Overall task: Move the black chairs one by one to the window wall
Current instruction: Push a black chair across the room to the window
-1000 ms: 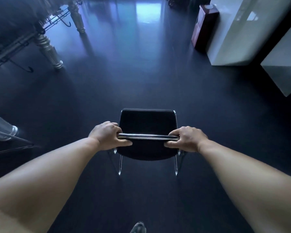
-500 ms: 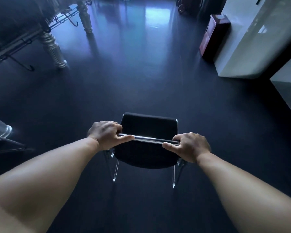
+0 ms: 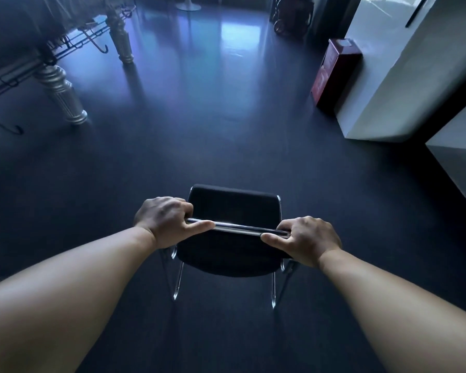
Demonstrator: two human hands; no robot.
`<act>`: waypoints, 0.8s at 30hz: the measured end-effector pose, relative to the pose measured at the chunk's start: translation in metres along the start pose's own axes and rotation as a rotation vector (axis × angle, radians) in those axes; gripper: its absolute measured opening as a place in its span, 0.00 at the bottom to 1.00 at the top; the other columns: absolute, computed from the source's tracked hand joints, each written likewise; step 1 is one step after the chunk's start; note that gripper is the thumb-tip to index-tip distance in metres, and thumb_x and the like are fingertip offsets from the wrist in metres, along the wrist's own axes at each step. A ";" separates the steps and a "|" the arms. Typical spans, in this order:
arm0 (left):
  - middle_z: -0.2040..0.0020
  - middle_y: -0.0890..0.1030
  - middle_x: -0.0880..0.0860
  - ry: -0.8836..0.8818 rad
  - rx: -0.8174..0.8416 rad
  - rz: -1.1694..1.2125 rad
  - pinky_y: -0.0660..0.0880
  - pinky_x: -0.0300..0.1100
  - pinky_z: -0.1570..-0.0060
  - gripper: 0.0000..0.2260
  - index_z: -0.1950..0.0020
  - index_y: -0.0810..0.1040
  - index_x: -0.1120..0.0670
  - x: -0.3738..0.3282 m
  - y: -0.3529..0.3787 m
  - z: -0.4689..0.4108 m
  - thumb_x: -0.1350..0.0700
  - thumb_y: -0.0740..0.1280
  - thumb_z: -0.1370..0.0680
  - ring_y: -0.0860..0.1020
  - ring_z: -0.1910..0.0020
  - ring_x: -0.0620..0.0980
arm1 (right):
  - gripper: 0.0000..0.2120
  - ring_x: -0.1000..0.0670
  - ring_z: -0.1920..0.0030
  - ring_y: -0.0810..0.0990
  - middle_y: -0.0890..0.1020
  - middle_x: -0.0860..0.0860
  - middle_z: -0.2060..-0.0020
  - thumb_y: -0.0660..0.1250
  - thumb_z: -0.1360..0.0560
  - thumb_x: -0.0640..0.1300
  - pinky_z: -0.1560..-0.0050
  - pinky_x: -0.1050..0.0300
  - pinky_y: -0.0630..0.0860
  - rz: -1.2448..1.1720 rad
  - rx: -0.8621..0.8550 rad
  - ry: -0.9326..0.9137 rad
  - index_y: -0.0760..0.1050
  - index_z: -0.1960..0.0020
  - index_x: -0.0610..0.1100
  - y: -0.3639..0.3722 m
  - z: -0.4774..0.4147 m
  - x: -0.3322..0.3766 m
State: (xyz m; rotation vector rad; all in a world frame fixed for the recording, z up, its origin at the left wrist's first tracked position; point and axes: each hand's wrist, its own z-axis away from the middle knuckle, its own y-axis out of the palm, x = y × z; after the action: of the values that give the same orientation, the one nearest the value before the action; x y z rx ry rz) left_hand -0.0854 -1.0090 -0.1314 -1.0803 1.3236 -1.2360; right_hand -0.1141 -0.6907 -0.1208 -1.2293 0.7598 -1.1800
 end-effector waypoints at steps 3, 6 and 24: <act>0.61 0.76 0.42 0.010 -0.006 -0.007 0.66 0.43 0.59 0.42 0.64 0.74 0.48 0.013 0.000 -0.031 0.16 0.37 0.40 0.75 0.55 0.45 | 0.42 0.50 0.51 0.80 0.83 0.58 0.58 0.43 0.43 0.85 0.54 0.54 0.71 0.004 -0.006 0.011 0.80 0.51 0.60 -0.006 -0.030 0.000; 0.61 0.76 0.42 0.024 -0.022 -0.007 0.66 0.43 0.59 0.43 0.64 0.74 0.48 0.023 -0.001 -0.056 0.16 0.34 0.40 0.75 0.55 0.45 | 0.39 0.50 0.52 0.79 0.82 0.58 0.59 0.46 0.40 0.84 0.53 0.54 0.72 0.018 -0.008 0.018 0.80 0.52 0.59 -0.010 -0.054 -0.001; 0.61 0.78 0.44 0.003 0.012 -0.050 0.68 0.46 0.58 0.39 0.65 0.73 0.50 0.056 -0.002 -0.242 0.18 0.40 0.35 0.76 0.55 0.49 | 0.40 0.49 0.56 0.77 0.81 0.57 0.62 0.45 0.42 0.85 0.54 0.53 0.72 0.029 -0.063 -0.004 0.78 0.58 0.56 -0.058 -0.234 -0.043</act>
State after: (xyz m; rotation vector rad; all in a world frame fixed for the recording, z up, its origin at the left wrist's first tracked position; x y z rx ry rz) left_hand -0.3326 -1.0365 -0.1360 -1.1099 1.2969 -1.2809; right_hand -0.3572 -0.7150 -0.1242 -1.2680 0.8146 -1.1377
